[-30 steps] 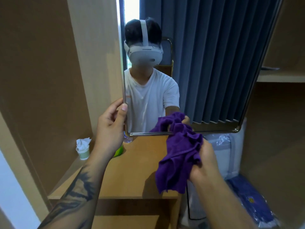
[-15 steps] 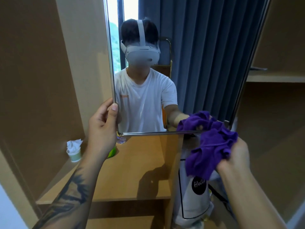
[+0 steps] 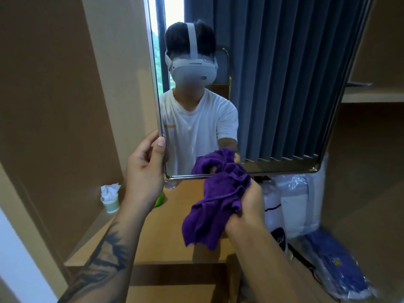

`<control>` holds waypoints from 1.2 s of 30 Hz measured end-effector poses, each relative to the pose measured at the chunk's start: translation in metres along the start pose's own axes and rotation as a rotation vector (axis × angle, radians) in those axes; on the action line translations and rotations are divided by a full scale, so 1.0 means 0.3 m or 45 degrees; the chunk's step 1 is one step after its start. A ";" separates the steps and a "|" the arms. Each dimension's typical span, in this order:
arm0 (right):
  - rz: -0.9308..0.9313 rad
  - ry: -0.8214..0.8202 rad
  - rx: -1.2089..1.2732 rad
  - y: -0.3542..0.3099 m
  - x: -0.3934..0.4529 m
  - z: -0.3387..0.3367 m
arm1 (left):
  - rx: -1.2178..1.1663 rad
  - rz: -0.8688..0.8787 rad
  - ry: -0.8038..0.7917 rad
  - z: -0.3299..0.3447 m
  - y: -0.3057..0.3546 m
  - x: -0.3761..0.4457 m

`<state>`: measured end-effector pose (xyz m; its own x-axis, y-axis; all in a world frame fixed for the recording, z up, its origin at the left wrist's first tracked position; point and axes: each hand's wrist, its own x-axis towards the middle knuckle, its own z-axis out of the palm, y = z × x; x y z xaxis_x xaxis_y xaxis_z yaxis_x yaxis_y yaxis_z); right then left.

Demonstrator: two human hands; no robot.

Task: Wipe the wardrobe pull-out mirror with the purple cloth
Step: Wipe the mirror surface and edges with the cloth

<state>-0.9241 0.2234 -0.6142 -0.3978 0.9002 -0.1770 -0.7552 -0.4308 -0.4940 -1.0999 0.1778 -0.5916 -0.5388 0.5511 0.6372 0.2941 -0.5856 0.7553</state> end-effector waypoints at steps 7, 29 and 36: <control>0.322 -0.237 -0.050 0.217 -0.033 0.114 | 0.021 -0.108 0.002 -0.017 0.001 -0.003; -0.621 0.390 -0.181 -0.354 -0.015 -0.236 | 0.241 0.015 0.289 0.075 0.005 0.012; -1.054 0.586 -0.406 -0.476 -0.038 -0.249 | 0.264 -0.020 0.323 0.099 -0.014 0.024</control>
<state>-0.7727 0.2794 -0.6053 0.4822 0.8748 0.0470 -0.5010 0.3194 -0.8043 -1.0817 0.2018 -0.5855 -0.7163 0.3785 0.5863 0.4246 -0.4304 0.7966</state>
